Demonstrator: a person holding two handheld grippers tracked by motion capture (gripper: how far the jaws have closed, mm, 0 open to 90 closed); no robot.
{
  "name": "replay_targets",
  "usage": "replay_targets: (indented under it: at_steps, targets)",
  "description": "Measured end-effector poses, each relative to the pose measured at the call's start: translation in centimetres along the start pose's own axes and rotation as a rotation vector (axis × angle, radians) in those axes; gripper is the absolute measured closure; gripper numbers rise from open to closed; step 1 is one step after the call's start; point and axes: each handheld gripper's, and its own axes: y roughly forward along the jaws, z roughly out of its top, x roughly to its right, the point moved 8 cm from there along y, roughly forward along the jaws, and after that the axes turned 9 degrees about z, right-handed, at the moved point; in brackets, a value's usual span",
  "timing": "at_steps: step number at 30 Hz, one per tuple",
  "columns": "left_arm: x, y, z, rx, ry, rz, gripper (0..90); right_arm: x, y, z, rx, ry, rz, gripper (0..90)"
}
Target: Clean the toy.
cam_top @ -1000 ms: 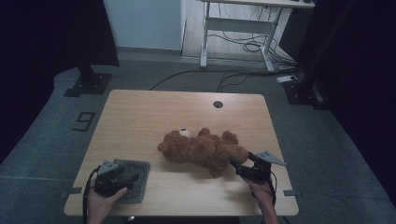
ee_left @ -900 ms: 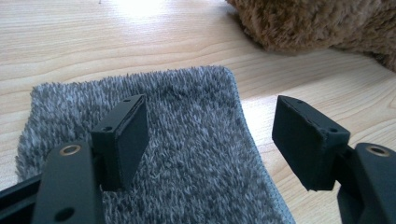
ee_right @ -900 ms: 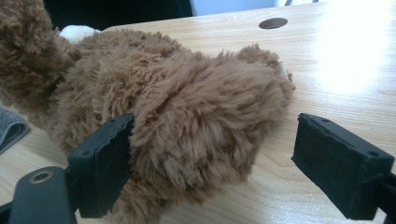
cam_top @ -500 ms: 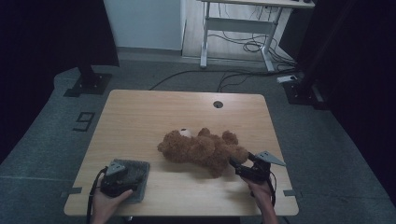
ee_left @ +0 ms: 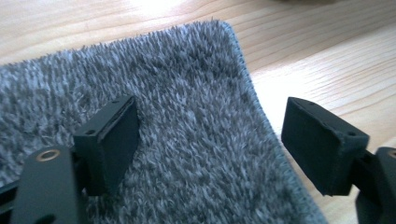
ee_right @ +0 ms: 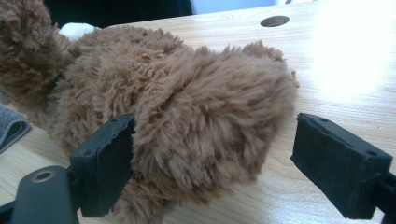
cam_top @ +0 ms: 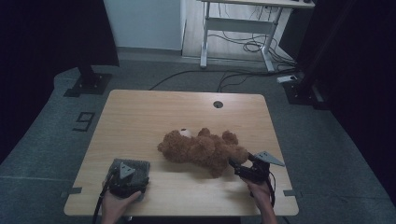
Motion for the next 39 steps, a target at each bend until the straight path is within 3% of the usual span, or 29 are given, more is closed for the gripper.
replay_targets:
  at_steps: [1,10,19,22,23,24,25,26,27,32,34,36,37,39]
  targets:
    - [0.1,0.1,0.0,-0.003,0.018,0.018,20.6,0.0,0.0,0.0,-0.002,0.000,0.003,14.7]
    - [-0.5,-0.1,0.0,0.012,0.003,0.032,31.9,0.1,0.0,-0.1,-0.004,0.006,-0.002,14.8]
    - [-1.7,-0.3,-0.2,0.035,0.005,0.062,66.9,0.0,0.2,-0.3,-0.013,0.011,0.007,15.3]
    - [-1.9,-0.5,-0.3,0.038,-0.002,0.058,72.4,-0.1,0.5,-0.3,-0.016,0.011,0.009,15.7]
    - [-1.8,-0.7,-0.2,0.043,-0.025,0.015,73.6,-0.1,0.7,-0.4,-0.022,0.011,0.014,15.8]
    - [-1.8,-0.7,-0.2,0.043,-0.025,0.015,74.0,-0.2,0.9,-0.5,-0.025,0.012,0.016,15.8]
    - [-1.8,-0.9,-0.1,0.048,-0.044,-0.026,74.2,-0.2,1.1,-0.5,-0.028,0.010,0.021,15.8]
    - [-1.8,-0.9,-0.1,0.048,-0.044,-0.026,74.3,-0.4,1.3,-0.5,-0.031,0.007,0.027,15.8]
    - [-1.8,-1.0,0.0,0.053,-0.054,-0.062,74.3,-0.5,1.4,-0.5,-0.033,0.003,0.030,15.7]
    - [-1.6,-1.3,0.2,0.063,-0.070,-0.110,74.2,-1.0,1.6,0.4,-0.003,-0.012,0.034,17.5]
    - [-1.5,-1.7,0.4,0.063,-0.094,-0.165,74.0,-1.1,1.4,0.9,0.021,-0.010,0.039,22.3]
    - [-1.5,-1.8,0.5,0.064,-0.104,-0.170,74.5,-1.1,1.4,1.2,0.031,-0.015,0.033,26.6]
    - [-1.8,-2.1,0.7,0.084,-0.131,-0.178,75.1,-0.9,1.2,1.4,0.041,-0.018,0.025,35.8]
    - [-1.9,-2.2,0.8,0.089,-0.140,-0.189,75.7,-0.8,1.2,1.4,0.039,-0.016,0.029,38.2]
